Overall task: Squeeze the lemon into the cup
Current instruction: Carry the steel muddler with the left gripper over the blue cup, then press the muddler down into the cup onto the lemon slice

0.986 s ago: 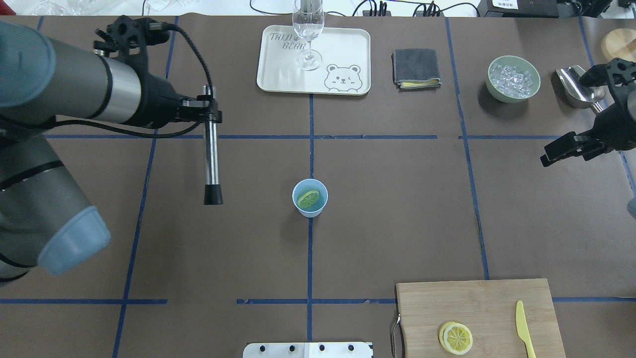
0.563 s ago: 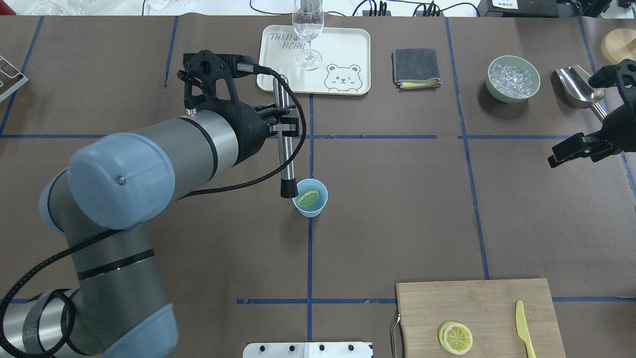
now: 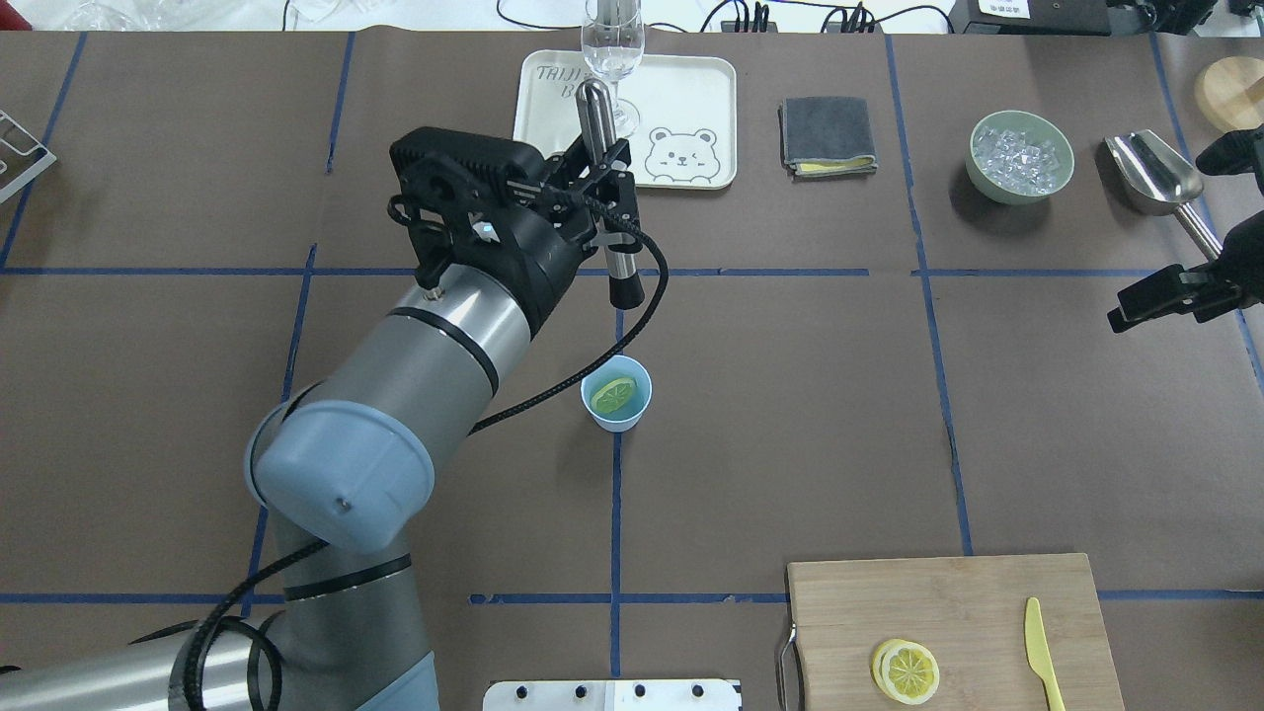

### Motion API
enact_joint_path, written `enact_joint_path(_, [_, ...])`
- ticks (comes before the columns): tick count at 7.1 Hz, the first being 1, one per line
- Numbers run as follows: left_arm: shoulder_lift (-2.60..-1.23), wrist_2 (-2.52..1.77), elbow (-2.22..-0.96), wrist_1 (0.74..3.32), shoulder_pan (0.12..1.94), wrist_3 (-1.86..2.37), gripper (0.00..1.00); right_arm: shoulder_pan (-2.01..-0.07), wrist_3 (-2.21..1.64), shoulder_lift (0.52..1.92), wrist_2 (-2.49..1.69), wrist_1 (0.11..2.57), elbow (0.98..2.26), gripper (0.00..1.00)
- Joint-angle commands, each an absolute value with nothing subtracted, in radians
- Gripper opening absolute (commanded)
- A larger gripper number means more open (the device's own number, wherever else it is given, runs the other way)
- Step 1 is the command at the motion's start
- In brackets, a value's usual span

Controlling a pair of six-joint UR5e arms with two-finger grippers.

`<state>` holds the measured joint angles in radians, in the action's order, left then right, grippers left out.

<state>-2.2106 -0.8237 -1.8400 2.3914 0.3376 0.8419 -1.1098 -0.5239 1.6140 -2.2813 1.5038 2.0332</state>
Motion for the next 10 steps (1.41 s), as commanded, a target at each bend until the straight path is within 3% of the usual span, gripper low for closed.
enact_joint_path(1, [-2.194, -0.741, -1.772, 2.563, 0.267, 0.691, 0.00, -1.111, -0.525, 1.615, -2.283, 1.502, 2.033, 1.00])
enact_joint_path(10, [-2.189, -0.658, -1.539, 2.663, 0.178, 0.701, 0.00, -1.109, -0.532, 1.615, -2.307, 1.500, 2.026, 1.00])
